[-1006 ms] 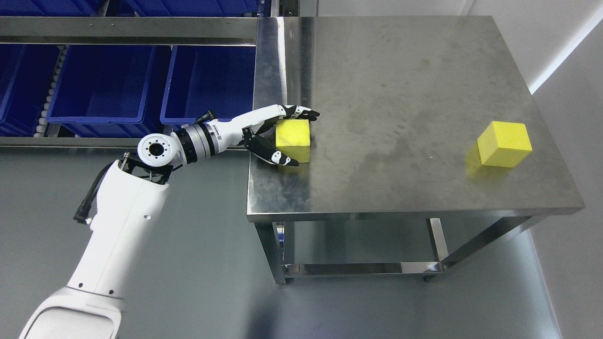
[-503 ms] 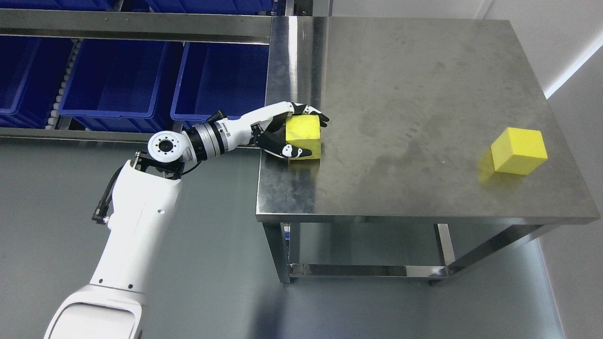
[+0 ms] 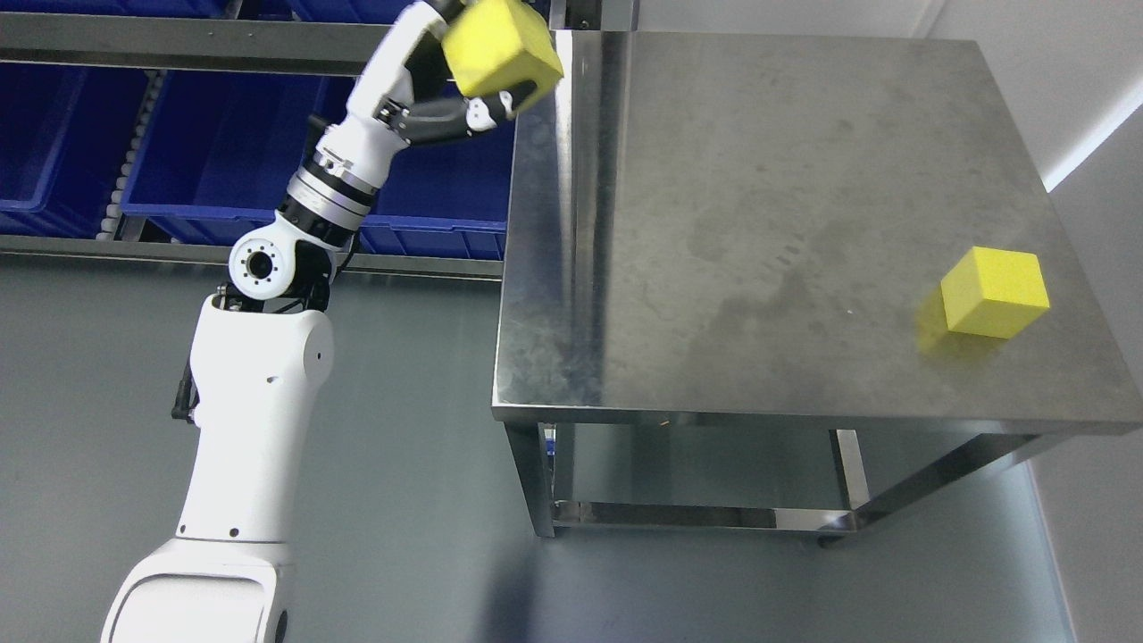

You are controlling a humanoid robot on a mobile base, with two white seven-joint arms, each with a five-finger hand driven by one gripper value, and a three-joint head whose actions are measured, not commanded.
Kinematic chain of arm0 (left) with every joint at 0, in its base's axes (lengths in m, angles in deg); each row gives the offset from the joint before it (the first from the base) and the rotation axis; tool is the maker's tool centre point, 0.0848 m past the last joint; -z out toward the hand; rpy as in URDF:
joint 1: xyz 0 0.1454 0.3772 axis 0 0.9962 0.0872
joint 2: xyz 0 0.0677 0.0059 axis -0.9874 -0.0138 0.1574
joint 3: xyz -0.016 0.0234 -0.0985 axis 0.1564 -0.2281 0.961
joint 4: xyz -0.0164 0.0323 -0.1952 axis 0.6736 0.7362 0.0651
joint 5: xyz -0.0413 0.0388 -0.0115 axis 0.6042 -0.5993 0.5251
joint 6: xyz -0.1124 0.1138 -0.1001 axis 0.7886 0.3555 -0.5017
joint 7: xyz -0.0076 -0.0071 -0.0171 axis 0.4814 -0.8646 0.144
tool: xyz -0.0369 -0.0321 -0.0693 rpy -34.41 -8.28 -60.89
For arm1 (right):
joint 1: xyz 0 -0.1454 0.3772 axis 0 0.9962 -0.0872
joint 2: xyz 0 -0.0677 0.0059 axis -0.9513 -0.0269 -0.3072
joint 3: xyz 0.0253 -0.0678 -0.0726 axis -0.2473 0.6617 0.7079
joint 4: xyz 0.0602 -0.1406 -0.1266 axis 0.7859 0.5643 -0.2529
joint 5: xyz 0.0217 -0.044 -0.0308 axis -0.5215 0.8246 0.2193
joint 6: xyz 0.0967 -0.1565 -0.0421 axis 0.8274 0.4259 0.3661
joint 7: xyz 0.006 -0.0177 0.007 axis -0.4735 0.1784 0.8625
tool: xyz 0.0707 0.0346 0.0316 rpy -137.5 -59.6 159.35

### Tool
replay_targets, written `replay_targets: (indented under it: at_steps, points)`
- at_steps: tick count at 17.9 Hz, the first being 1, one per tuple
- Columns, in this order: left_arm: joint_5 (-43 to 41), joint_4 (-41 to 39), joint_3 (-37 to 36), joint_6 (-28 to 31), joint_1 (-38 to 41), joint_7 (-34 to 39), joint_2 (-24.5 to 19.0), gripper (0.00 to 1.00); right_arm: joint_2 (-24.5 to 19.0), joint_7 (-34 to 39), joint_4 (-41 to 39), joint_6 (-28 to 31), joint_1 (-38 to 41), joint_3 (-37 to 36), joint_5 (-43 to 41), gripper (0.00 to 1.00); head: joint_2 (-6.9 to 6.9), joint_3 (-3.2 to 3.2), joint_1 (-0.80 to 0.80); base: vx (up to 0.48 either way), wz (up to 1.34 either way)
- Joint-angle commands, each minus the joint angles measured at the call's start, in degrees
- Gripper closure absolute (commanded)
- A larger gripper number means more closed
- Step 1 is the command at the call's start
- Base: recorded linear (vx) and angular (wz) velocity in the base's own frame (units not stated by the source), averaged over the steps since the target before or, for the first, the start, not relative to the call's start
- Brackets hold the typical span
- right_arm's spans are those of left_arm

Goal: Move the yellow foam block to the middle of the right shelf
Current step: 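Lift the yellow cube up off the table with the left hand, then carry the cube in the raised left hand while turning toward the blue-bin shelf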

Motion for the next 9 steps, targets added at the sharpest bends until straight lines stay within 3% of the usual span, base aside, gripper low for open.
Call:
replay_targets:
  at_steps: [1, 5, 9]
  points:
    - [3.5, -9.0, 12.3, 0.8, 1.0, 13.6, 0.8, 0.60, 1.0, 0.0, -1.0, 0.0, 0.1, 0.0, 0.2, 0.00, 0.00, 0.00, 0.00, -0.006, 0.21]
    - [3.4, -13.0, 15.3, 5.6, 2.7, 14.9, 0.8, 0.60, 1.0, 0.0, -1.0, 0.0, 0.1, 0.0, 0.2, 0.00, 0.00, 0.00, 0.00, 0.009, 0.41]
    - [3.5, -13.5, 17.0, 7.7, 2.8, 14.8, 0.8, 0.60, 1.0, 0.0, -1.0, 0.0, 0.1, 0.0, 0.2, 0.00, 0.00, 0.00, 0.00, 0.026, 0.84]
